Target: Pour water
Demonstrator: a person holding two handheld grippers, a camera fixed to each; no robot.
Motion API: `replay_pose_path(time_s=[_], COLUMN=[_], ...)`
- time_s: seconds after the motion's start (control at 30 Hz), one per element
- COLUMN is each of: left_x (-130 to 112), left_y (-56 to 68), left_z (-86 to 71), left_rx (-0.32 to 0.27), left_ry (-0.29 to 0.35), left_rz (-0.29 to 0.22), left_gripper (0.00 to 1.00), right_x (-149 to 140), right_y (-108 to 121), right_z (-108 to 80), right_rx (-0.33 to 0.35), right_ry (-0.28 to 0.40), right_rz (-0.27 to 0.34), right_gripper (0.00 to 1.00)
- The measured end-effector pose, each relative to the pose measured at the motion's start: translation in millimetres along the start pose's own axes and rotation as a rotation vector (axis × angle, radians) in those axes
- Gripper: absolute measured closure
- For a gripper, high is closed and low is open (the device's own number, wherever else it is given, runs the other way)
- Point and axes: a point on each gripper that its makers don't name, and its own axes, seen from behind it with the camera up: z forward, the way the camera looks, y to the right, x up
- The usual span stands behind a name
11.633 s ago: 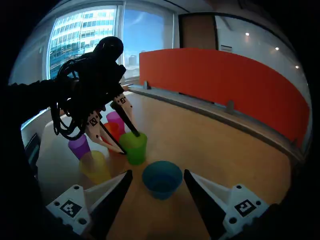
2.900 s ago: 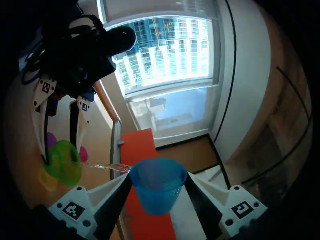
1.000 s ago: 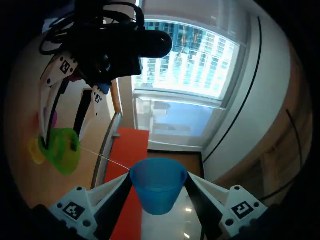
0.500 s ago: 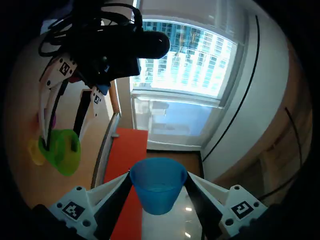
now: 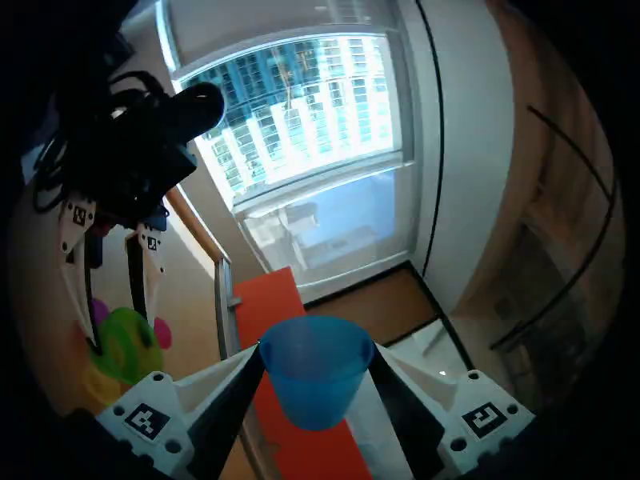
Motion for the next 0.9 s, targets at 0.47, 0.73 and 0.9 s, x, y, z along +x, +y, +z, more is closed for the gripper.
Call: replay_pose_path(time_s=[0.47, 0.73, 0.9], left_x=[2.0, 5.2, 6.6], left_y=[-2.1, -3.6, -5.9], left_z=[-1.1, -1.6, -2.6], left_rx=[0.008, 0.014, 0.019], left_ry=[-0.009, -0.012, -0.014], left_rz=[0.011, 0.018, 0.018], left_gripper=[0.16, 0.16, 0.16], right_x=[-6.5, -13.5, -19.4], right_y=[-22.1, -24.4, -26.5], right_z=[-7.2, -9.2, -12.1], right_rx=[0.047, 0.085, 0.106], right_ry=[-0.040, -0.041, -0.042], right_rz=[0.596, 0.950, 1.062], right_gripper=[0.09, 0.09, 0.09])
